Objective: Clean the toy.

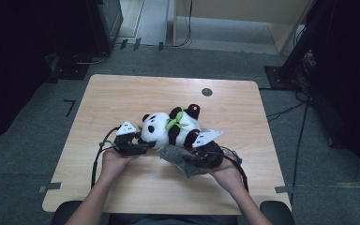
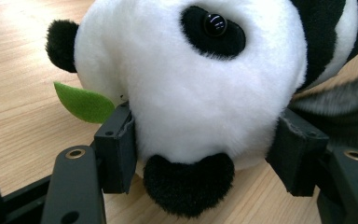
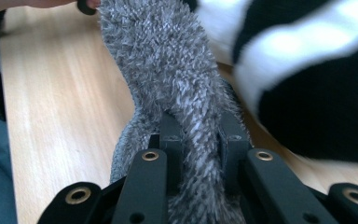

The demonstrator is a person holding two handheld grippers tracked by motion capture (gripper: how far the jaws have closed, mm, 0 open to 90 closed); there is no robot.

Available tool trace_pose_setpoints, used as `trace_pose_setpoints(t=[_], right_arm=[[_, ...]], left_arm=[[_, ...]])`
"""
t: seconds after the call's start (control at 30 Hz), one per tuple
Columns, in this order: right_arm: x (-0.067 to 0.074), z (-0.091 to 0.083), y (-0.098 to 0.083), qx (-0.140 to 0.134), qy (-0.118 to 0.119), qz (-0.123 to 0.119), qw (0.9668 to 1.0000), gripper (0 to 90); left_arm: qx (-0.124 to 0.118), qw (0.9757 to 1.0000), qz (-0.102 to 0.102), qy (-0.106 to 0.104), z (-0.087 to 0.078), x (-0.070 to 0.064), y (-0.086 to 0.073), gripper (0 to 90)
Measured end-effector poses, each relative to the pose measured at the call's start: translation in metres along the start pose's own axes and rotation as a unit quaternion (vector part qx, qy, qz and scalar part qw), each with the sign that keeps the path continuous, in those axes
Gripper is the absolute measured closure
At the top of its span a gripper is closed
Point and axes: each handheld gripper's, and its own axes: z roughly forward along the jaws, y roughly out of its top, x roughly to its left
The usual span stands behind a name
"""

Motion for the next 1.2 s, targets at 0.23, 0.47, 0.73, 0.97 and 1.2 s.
trace_pose_setpoints(t=[0.23, 0.47, 0.73, 0.97, 1.2], right_arm=[[0.007, 0.034, 0.022, 0.015, 0.015, -0.017, 0.9996, 77.3], [0.001, 0.061, 0.04, 0.027, -0.013, -0.018, 0.9994, 77.1], [-0.005, 0.063, 0.037, 0.022, -0.029, -0.014, 0.9992, 77.1], [-0.006, 0.051, 0.028, 0.013, -0.044, -0.012, 0.9988, 77.1], [-0.005, 0.032, 0.014, 0.01, -0.06, -0.013, 0.9981, 77.1]], left_arm=[[-0.001, 1.0, 0.002, 0.002, 0.0, -0.001, 0.0, 33.3], [-0.004, 1.0, 0.004, 0.003, 0.0, -0.001, -0.002, 33.4], [-0.003, 0.9999, 0.006, 0.007, -0.001, -0.003, -0.003, 33.7], [-0.003, 1.0, 0.002, 0.006, 0.0, -0.002, -0.003, 34.2], [0.0, 1.0, -0.001, 0.004, -0.001, -0.002, -0.002, 34.3]])
